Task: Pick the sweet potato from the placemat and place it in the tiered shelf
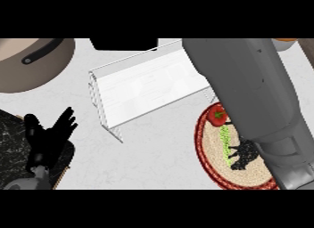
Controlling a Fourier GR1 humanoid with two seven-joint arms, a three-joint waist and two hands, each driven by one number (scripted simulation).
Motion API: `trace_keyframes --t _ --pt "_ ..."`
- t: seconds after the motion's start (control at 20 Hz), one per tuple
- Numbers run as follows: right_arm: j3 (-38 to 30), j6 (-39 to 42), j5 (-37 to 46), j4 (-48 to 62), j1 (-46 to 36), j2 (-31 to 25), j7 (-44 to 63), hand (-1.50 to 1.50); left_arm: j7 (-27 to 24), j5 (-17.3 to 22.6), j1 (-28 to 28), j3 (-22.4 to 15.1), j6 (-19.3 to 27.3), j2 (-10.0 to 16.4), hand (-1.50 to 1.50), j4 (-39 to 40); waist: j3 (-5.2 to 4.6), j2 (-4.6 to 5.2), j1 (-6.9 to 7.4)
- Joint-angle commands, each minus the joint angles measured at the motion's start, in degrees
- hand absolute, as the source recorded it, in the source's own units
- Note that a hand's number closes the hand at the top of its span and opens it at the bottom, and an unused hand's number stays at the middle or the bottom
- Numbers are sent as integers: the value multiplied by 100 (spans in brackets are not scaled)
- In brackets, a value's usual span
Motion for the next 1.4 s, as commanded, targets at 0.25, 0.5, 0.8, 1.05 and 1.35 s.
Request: trace_keyframes --t 0.25,0.5,0.8,1.05,1.35 --pt "-85 -345 150 736 31 140 -949 150 187 73 -215 258 -161 154 0 63 -3 -3 -21" --pt "142 -38 457 841 -222 -107 -1001 150 20 -170 -297 76 55 -157 0 299 -6 4 -36" --pt "-962 -1033 -219 851 -272 427 -177 -150 -10 -102 12 124 -69 -65 0 -50 -3 -4 27" --pt "-1555 -1034 -852 848 -541 339 -271 -150 -76 -143 -212 169 -95 -102 0 312 -5 4 -32" --pt "-2110 -1289 -1533 463 -293 437 -72 -150 113 -178 -136 115 -5 -167 0 55 1 -27 -83"
